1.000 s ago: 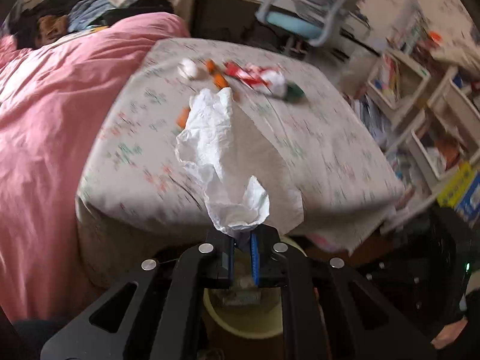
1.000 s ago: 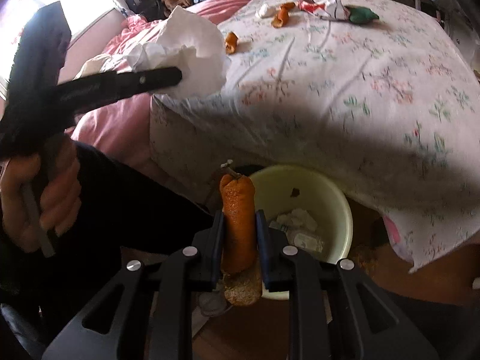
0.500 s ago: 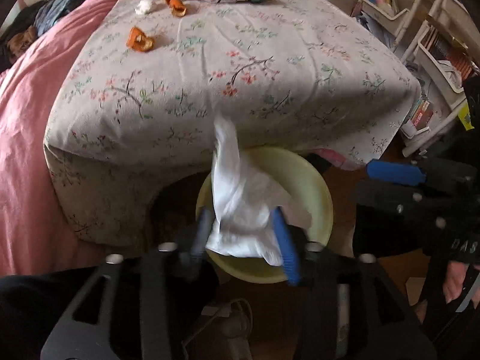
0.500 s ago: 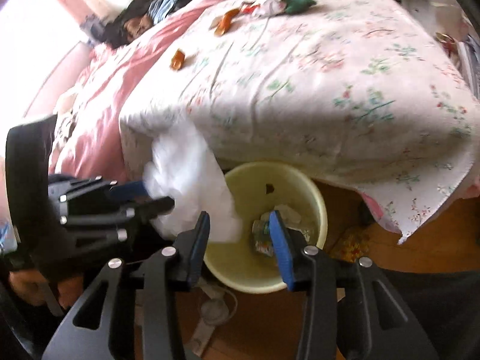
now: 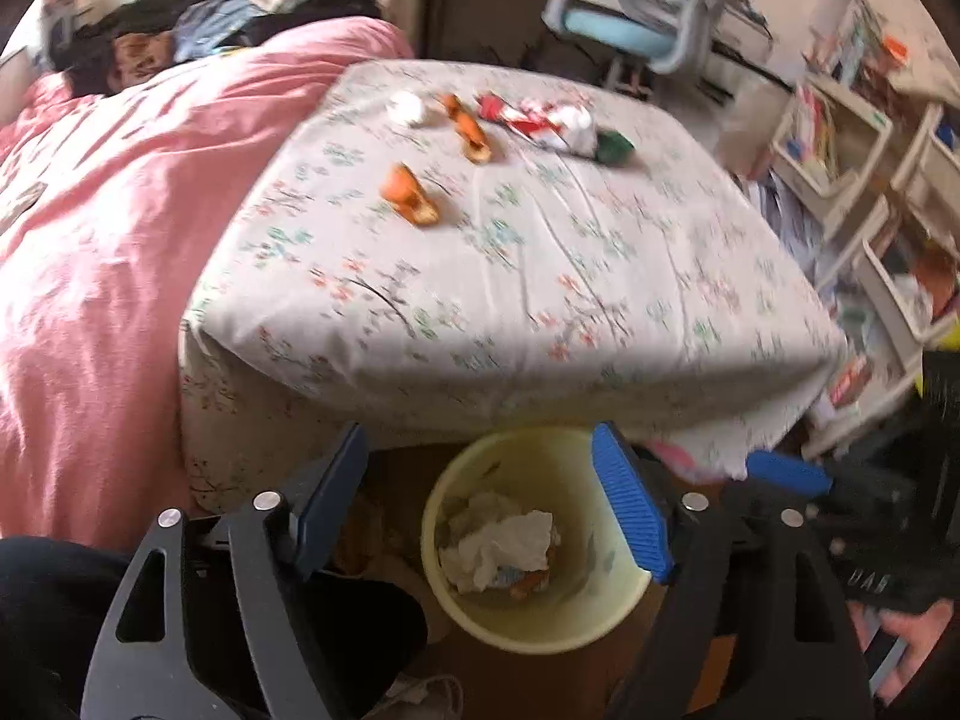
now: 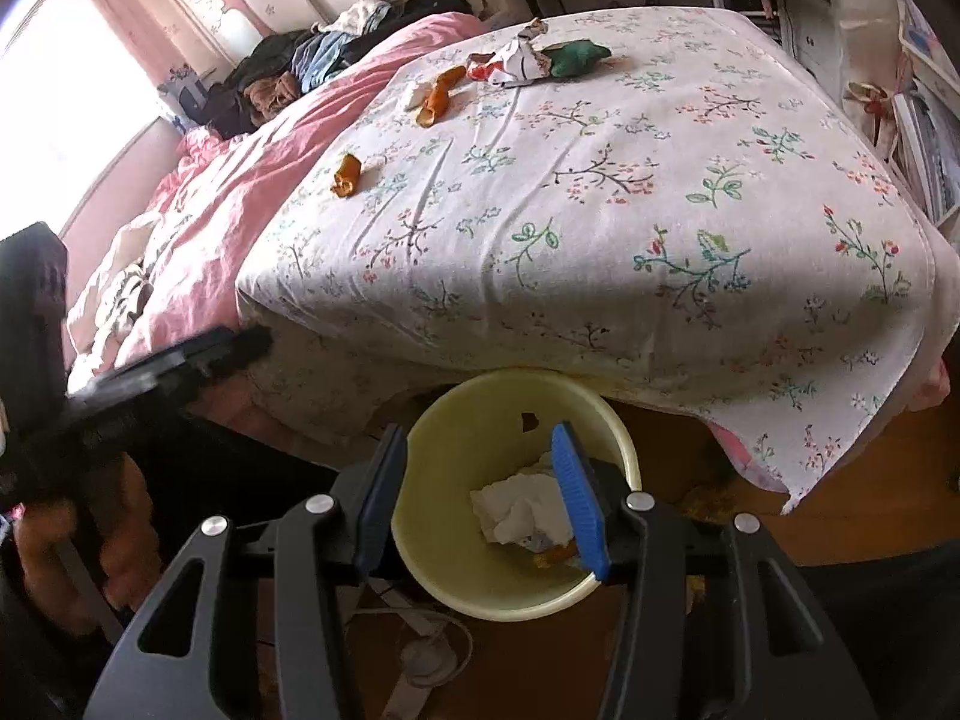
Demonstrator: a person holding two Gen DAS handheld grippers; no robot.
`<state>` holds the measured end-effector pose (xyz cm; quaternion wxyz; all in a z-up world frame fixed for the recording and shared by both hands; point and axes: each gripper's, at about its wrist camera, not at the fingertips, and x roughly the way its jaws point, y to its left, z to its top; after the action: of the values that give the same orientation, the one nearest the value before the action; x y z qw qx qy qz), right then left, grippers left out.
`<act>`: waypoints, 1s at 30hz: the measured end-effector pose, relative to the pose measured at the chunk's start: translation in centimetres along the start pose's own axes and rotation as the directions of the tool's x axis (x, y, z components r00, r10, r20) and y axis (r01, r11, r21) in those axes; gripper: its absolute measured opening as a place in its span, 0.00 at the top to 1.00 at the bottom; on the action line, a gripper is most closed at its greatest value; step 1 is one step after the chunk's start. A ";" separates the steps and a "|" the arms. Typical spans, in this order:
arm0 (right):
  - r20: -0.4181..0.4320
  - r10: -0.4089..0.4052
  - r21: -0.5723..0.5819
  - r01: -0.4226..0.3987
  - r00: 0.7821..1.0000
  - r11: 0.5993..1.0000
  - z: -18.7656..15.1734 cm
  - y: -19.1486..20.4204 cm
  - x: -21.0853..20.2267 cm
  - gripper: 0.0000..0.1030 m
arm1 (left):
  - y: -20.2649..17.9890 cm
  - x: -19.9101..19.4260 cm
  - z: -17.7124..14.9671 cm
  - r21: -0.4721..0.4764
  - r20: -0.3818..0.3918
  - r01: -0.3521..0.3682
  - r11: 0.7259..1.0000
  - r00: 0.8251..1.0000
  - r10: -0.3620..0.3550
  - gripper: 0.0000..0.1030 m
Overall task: Collect trash
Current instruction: 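Raise both open tools from the bin back toward the table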
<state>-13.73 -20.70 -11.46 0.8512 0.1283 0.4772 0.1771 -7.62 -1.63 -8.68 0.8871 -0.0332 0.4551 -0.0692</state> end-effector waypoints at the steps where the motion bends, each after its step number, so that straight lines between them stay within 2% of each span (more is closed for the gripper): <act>1: 0.000 -0.004 -0.007 0.004 1.000 1.000 0.0 0.2 0.1 0.52 | 0.4 -0.2 0.2 -0.020 0.011 -0.007 1.000 1.000 0.008 0.26; 5: 0.002 -0.017 -0.044 0.017 1.000 0.999 0.1 0.7 0.4 0.49 | 2.0 -0.3 0.7 -0.110 0.032 0.001 0.994 0.999 0.003 0.26; 10: -0.001 -0.027 -0.074 0.027 1.000 0.997 0.1 1.2 0.9 0.49 | 3.0 -0.6 0.9 -0.161 0.059 0.004 0.987 0.998 0.006 0.26; 19: 0.045 -0.047 -0.143 0.053 0.998 0.988 0.2 2.5 0.7 0.49 | 3.0 -0.5 1.1 -0.164 0.073 -0.017 0.986 0.997 0.030 0.25; 21: 0.065 -0.049 -0.158 0.059 0.997 0.986 0.2 2.8 0.5 0.46 | 2.9 -0.5 1.2 -0.157 0.079 -0.030 0.987 0.996 0.043 0.24; 30: 0.113 -0.047 -0.172 0.066 0.992 0.983 0.7 3.3 -0.1 0.46 | 2.8 -0.7 1.4 -0.146 0.103 -0.073 0.987 0.991 0.088 0.24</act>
<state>-13.72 -17.77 -9.76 0.8886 0.0485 0.4160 0.1870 -6.59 1.28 -7.64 0.9080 -0.0816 0.4109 0.0012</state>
